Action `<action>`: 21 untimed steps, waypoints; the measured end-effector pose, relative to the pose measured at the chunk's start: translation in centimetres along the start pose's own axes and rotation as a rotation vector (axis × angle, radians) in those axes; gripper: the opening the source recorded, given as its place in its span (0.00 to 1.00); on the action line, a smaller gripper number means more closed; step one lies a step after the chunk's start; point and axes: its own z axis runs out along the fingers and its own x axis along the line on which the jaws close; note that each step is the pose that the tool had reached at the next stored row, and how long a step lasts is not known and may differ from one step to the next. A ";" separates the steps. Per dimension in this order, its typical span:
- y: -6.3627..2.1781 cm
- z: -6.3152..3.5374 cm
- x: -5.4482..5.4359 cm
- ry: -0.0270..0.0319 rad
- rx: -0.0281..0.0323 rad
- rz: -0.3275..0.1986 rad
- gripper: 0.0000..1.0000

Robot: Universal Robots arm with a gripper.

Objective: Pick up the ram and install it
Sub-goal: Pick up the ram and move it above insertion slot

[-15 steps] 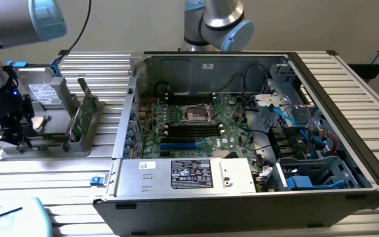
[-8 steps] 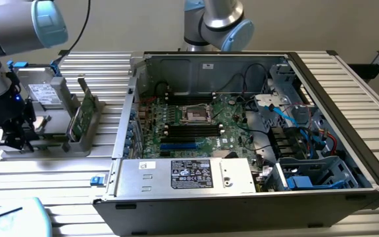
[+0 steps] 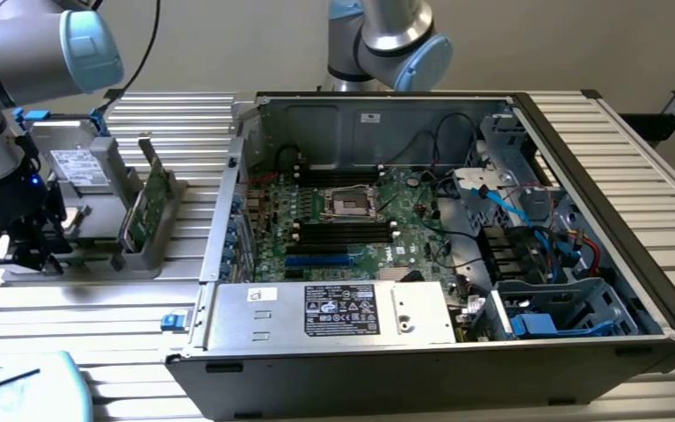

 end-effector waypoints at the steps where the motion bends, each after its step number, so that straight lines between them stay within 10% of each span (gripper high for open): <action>1: 0.00 0.00 0.0 0.0000 -0.0001 0.000 0.43; 21: -0.03 0.39 0.0 -0.0002 -0.0017 0.000 0.40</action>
